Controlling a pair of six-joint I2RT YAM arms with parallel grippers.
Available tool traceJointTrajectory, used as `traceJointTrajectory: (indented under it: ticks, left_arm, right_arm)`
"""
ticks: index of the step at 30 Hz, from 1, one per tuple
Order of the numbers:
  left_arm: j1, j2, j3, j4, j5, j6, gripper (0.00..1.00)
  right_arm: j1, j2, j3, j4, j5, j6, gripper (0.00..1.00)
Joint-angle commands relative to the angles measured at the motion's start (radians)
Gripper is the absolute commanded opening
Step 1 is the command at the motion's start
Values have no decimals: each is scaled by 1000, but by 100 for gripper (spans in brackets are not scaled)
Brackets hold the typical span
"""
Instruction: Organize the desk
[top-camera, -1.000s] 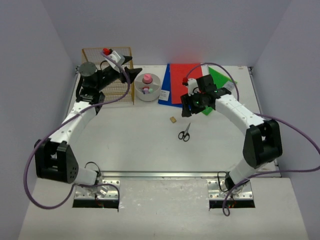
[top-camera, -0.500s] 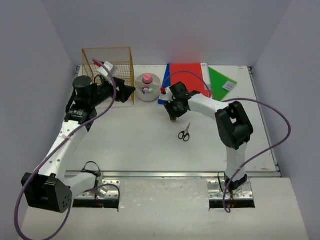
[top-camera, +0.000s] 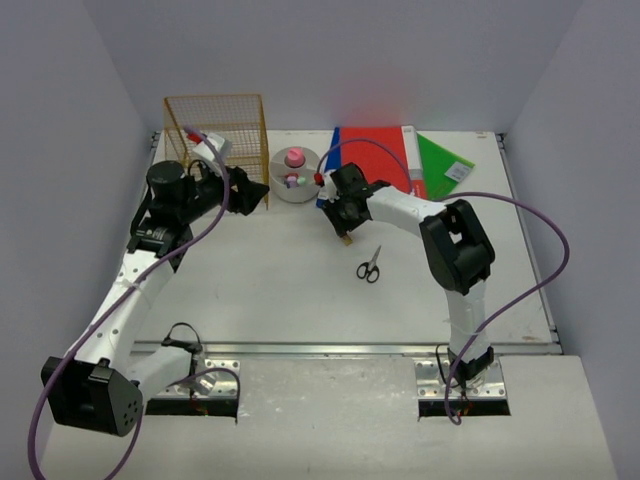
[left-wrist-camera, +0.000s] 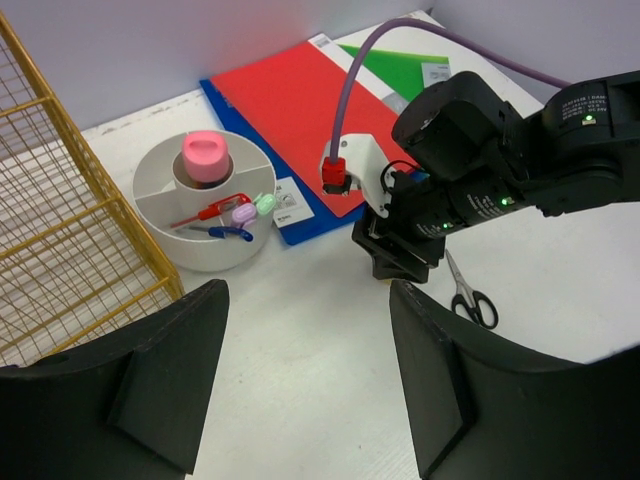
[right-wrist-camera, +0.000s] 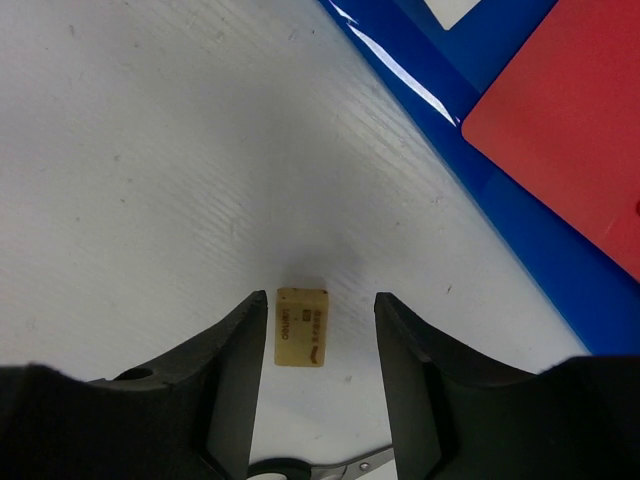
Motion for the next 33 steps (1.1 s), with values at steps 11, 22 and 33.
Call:
traceJointTrajectory:
  ticks: [11, 22, 33]
  left_arm:
    - [10, -28, -35, 48, -6, -45, 64]
    - [10, -55, -63, 26, -12, -16, 64]
    - [10, -77, -120, 110, 3, -53, 64]
  right_arm:
    - [0, 18, -46, -22, -30, 5, 46]
    - [-98, -44, 180, -52, -247, -46, 0]
    - [-223, 92, 476, 399, -428, 287, 0]
